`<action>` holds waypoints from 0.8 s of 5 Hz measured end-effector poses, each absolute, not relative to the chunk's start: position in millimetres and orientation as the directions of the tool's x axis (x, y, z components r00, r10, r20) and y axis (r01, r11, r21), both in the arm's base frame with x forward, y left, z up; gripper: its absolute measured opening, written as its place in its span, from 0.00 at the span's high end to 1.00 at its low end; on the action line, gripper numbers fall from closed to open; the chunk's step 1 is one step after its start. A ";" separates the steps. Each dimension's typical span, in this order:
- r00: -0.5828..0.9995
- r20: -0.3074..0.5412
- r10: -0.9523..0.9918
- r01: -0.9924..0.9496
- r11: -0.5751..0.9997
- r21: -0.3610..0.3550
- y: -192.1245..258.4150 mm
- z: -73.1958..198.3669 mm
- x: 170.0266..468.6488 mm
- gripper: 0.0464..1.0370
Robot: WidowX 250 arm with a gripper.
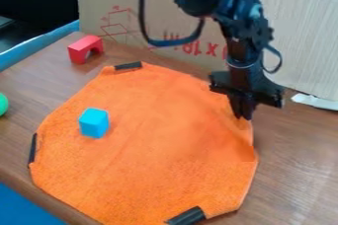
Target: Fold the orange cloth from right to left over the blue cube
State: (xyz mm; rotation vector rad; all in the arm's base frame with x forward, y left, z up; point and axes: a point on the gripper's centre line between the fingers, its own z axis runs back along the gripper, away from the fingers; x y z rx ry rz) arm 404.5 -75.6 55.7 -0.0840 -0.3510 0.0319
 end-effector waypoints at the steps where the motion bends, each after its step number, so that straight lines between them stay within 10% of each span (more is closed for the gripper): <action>1: 0.926 0.375 0.035 0.010 0.993 -0.118 -63.4 78.8 390.3 1.00; 4: 0.897 0.439 -0.042 0.110 0.985 -0.131 -27.9 102.3 335.7 1.00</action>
